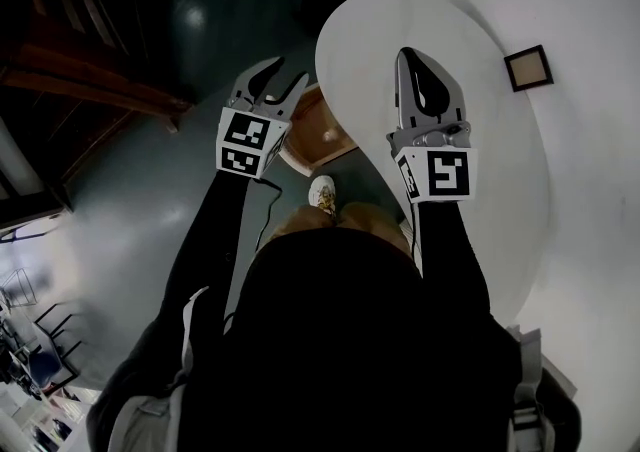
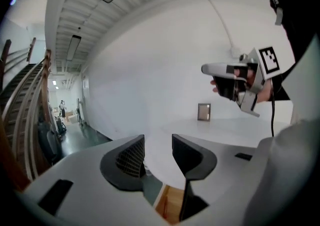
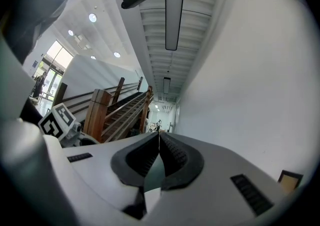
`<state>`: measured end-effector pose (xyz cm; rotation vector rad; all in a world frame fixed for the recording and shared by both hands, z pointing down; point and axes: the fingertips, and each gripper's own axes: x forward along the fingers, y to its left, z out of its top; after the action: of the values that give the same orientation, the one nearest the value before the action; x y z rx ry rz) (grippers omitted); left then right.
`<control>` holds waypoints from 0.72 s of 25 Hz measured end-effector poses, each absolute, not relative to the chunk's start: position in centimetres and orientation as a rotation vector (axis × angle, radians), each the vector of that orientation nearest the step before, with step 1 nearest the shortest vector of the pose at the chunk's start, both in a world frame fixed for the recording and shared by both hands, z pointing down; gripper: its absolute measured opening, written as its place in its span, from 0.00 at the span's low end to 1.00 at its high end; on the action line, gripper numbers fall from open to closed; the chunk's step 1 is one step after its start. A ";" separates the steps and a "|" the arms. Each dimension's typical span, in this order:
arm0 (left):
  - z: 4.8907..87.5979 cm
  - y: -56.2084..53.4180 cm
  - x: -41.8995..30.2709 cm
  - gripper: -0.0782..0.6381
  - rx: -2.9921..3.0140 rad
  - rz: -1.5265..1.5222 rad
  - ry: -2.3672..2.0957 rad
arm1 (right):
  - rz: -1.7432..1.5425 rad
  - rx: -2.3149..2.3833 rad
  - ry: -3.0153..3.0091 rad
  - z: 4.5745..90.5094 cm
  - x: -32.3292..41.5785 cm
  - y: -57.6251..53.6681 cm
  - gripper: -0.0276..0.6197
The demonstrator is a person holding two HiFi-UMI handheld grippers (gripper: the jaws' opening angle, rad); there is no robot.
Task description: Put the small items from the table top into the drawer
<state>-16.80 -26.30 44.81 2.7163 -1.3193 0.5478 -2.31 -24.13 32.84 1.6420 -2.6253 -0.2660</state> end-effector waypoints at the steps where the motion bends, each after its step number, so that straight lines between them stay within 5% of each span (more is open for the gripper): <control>1: 43.0 -26.5 -16.7 0.36 2.737 0.497 -1.336 | -0.274 1.641 -2.628 32.7 -2.5 -24.1 0.09; 13: 28.3 -25.5 -16.1 0.36 2.971 0.136 -1.483 | -0.361 1.619 -2.703 30.3 -4.7 -23.9 0.09; 18: 28.2 -25.8 -16.6 0.13 2.947 0.134 -1.542 | -0.359 1.626 -2.714 29.7 -4.8 -23.9 0.09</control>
<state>-16.64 -25.75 28.18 2.9473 -1.5422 0.1341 -4.83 -23.85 29.72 1.6261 -2.7144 -0.3590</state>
